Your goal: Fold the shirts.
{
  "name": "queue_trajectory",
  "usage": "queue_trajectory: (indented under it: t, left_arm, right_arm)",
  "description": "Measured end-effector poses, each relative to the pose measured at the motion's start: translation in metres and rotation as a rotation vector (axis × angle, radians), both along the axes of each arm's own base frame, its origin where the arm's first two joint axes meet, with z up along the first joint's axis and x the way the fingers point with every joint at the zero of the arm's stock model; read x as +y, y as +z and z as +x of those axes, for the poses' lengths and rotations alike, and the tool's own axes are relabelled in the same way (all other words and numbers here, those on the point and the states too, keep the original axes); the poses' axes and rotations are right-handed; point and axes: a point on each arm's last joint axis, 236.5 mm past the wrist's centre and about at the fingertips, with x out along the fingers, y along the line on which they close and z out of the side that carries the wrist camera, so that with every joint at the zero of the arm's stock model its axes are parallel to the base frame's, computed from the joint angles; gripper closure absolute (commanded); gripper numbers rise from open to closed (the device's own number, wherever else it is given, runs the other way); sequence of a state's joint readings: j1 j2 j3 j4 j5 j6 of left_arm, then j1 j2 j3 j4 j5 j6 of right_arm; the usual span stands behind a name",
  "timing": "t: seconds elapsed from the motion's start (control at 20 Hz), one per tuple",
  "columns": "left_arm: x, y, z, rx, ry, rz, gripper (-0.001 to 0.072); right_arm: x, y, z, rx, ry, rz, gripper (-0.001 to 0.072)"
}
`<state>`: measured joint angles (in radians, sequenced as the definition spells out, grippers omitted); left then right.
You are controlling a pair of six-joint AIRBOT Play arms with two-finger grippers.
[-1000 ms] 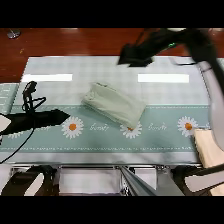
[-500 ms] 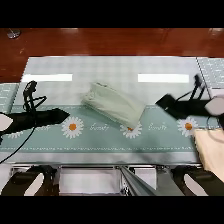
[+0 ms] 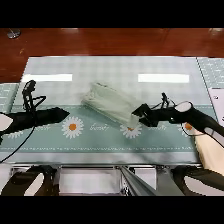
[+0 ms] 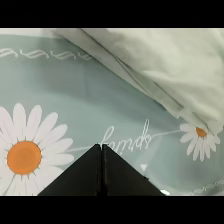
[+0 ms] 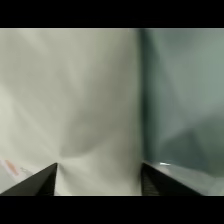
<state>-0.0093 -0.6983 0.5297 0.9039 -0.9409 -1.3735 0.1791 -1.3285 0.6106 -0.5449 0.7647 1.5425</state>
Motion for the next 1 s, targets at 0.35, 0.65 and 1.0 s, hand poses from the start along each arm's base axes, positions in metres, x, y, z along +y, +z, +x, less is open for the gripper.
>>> queue_trajectory:
  t: [0.35, 0.65, 1.0]
  left_arm:
    - [0.000, 0.006, 0.008, -0.030, 0.028, -0.019, 0.0688]
    - [-0.002, 0.006, 0.008, -0.031, 0.024, -0.024, 0.0687]
    - [-0.017, 0.007, 0.001, -0.031, -0.028, -0.026, 0.0687]
  right_arm:
    - [0.062, 0.067, 0.079, -0.237, 0.279, 0.048, 0.0692]
    - [0.054, 0.225, 0.141, -0.560, 0.465, -0.126, 0.0692]
    - [-0.065, 0.340, 0.137, -0.621, 0.302, -0.349, 0.0692]
